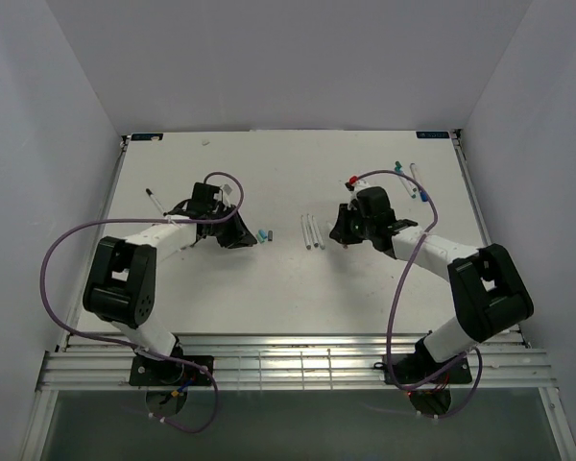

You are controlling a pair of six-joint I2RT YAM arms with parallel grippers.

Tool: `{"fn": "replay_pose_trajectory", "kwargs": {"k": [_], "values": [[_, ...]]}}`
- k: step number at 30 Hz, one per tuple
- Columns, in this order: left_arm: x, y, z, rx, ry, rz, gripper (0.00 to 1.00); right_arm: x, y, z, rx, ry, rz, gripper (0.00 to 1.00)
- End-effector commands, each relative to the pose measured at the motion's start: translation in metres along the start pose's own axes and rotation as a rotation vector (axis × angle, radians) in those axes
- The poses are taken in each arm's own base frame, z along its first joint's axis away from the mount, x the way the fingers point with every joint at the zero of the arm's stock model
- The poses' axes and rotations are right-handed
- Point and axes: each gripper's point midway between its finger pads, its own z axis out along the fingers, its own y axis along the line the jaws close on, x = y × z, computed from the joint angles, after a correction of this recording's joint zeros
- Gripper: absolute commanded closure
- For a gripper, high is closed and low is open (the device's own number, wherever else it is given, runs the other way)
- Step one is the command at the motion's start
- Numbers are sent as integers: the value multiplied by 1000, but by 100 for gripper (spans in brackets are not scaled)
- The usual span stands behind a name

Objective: Open the pen caps

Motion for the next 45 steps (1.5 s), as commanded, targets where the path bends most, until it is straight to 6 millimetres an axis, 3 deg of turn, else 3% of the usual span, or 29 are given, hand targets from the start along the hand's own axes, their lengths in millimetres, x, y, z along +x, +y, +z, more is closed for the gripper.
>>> {"fn": "replay_pose_trajectory", "kwargs": {"k": [1,8,17,23,27,35,45], "values": [[-6,6,6,-47,-19,9,100,-13,-19,7,69,-22,-57,92],[-8,9,21,-65,-2,-8,93,-4,-38,26,98,-4,-61,92],[-14,16,40,-97,6,-23,71,-3,-43,49,96,25,-53,92],[-7,29,52,-123,42,-45,55,3,-47,53,104,41,-42,89],[-6,31,51,-134,35,-50,45,3,-48,58,113,47,-42,82],[-11,28,41,-150,-3,-51,34,1,-48,70,104,79,-34,75],[-14,13,17,-103,-76,-65,19,3,-41,66,78,83,-19,59]]}}
